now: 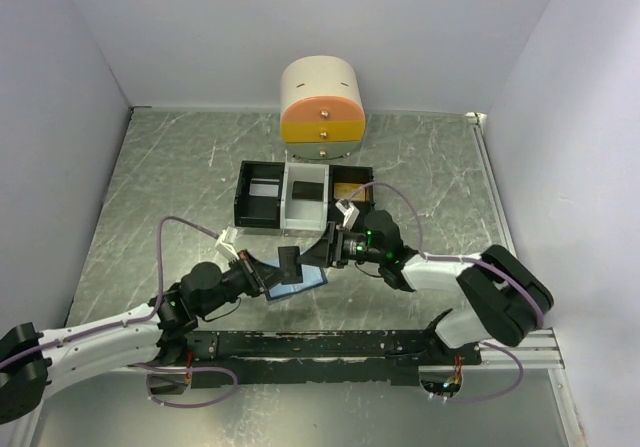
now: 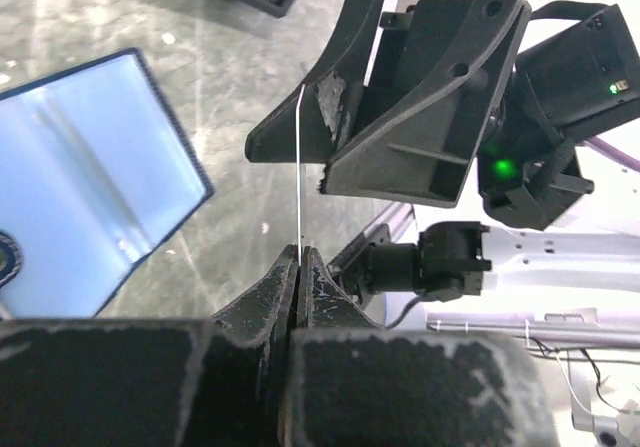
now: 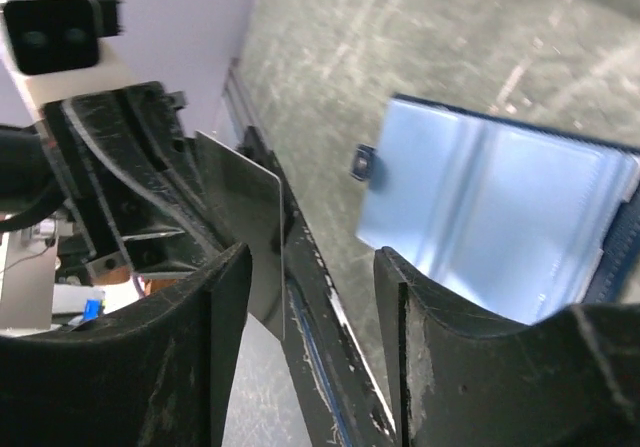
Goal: Take the credit cards out of the card holder
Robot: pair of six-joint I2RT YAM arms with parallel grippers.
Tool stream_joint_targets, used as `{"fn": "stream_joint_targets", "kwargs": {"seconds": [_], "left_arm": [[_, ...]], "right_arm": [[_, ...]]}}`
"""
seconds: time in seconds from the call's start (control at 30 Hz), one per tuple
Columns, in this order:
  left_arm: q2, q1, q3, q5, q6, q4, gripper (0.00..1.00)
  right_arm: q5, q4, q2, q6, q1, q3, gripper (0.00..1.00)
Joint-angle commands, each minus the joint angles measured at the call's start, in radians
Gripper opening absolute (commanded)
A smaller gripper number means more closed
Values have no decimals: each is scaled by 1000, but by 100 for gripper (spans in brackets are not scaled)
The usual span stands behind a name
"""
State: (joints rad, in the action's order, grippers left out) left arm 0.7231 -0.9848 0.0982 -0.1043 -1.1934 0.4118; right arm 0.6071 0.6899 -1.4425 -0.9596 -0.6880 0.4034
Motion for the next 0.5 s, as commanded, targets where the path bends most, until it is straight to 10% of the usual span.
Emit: {"fn": "stream_joint_targets", "kwargs": {"seconds": [0.0, 0.47], "left_arm": [[-61, -7, -1, 91, 103, 60, 6], [-123, -6, 15, 158, 190, 131, 7]], "right_arm": [[20, 157, 107, -13, 14, -33, 56], [121, 425, 127, -101, 14, -75, 51]]}}
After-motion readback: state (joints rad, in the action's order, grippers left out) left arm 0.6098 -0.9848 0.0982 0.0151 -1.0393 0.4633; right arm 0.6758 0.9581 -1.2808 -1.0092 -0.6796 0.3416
